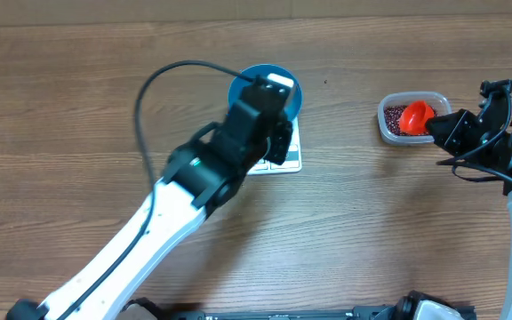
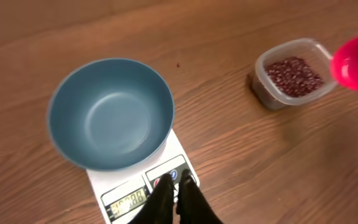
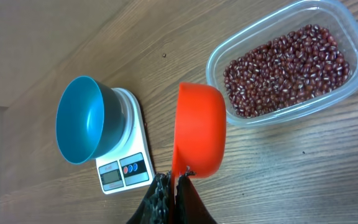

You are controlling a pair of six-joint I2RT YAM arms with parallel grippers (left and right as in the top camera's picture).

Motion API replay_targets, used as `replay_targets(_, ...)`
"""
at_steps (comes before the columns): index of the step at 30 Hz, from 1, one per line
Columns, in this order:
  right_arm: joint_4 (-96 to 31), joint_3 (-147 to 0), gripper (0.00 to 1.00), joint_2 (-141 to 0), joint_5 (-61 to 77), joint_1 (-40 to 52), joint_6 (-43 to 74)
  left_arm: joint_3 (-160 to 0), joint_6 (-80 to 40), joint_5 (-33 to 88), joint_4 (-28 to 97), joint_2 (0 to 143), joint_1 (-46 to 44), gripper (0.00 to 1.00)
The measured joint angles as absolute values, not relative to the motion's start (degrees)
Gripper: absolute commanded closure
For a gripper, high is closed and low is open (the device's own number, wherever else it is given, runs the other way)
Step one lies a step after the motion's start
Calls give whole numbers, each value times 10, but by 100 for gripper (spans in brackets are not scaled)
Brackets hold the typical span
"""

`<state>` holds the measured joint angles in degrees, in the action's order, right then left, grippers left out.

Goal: Scoop item into bowl and weigh 150g on scale

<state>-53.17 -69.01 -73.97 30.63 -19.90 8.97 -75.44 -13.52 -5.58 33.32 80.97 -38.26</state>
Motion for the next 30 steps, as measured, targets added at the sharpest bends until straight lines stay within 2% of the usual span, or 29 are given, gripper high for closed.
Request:
replay_targets(13, -531, -690, 96, -740, 306, -199, 90, -754, -129, -53, 426, 776, -349, 96)
replay_targets(30, -532, -690, 96, -740, 295, -199, 90, -754, -58, -25, 503, 776, -344, 96)
